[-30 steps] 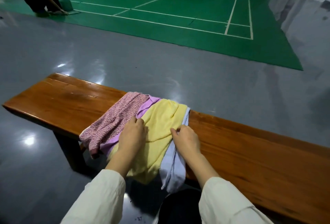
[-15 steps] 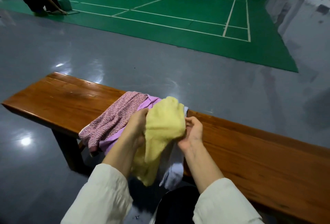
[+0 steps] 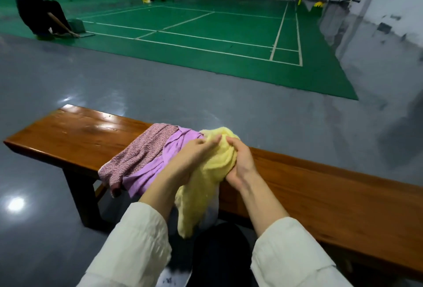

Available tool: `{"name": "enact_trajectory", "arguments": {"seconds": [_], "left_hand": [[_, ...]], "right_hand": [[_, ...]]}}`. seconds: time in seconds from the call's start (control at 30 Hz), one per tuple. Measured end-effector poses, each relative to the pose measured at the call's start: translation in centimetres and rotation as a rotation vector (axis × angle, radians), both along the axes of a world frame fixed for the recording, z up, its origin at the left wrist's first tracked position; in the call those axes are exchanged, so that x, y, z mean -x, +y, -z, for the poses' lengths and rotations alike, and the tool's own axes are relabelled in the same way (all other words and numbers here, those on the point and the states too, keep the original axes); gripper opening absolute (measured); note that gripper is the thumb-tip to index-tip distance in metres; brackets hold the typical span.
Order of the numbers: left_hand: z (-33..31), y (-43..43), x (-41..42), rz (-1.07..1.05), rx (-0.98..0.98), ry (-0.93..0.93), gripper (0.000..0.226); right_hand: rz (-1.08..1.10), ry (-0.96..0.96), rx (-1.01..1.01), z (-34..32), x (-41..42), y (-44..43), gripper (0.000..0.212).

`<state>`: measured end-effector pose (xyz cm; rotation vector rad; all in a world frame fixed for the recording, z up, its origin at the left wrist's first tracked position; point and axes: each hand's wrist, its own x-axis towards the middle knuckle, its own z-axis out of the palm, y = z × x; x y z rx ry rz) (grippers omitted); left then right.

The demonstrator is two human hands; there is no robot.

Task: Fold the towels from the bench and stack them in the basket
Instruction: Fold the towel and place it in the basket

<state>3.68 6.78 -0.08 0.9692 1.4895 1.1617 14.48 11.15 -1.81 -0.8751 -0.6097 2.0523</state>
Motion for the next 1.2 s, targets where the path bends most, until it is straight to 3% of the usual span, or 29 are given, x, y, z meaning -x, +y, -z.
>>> {"name": "enact_trajectory", "arguments": {"seconds": [0.1,0.33,0.47,0.57,0.67,0.77,0.83,0.93,1.03,1.13,1.2], "left_hand": [[-1.8,-0.5,-2.4,0.070,-0.156,0.097,0.015],[-6.0,-1.3,-8.2,0.082,-0.390,-0.122,0.012],[-5.4,-0.8,-9.3,0.013,-0.410,-0.112,0.013],[-3.0,-0.7,-10.1,-0.026,-0.375,-0.021,0.013],[0.9,-1.1,-10.8,0.116,-0.201,-0.006,0.043],[4.5,-1.9,-12.7,0.334,-0.002,0.081,0.106],[6.4,-2.3,-14.0,0.352,0.073,0.216,0.116],[7.2,-1.7,-14.1,0.252,0.047,0.309,0.081],[6.7,-1.4,-13.2,0.305,-0.058,0.352,0.078],[5.7,-1.3,-12.2,0.290,-0.142,0.302,0.027],[5.1,-1.3,-11.1,0.234,-0.156,0.235,0.011]], "right_hand": [[0.005,0.009,-0.022,-2.2,-2.3,-0.8,0.031],[0.290,0.033,-0.076,-7.3,-12.1,-2.7,0.016],[0.390,0.019,-0.101,-7.4,-18.6,-3.3,0.017],[0.318,-0.128,0.002,-4.2,-20.8,-4.0,0.023],[0.189,-0.225,0.154,0.2,-20.5,-5.1,0.051],[0.060,-0.261,0.219,2.0,-19.2,-5.7,0.027],[0.014,-0.235,0.218,2.2,-18.3,-5.8,0.017],[0.061,-0.276,0.190,2.4,-17.7,-5.0,0.014],[0.164,-0.333,0.147,3.1,-17.6,-4.4,0.034],[0.299,-0.114,0.159,3.4,-17.8,-4.3,0.023],[0.322,0.058,0.167,3.1,-18.3,-4.5,0.012]]}}
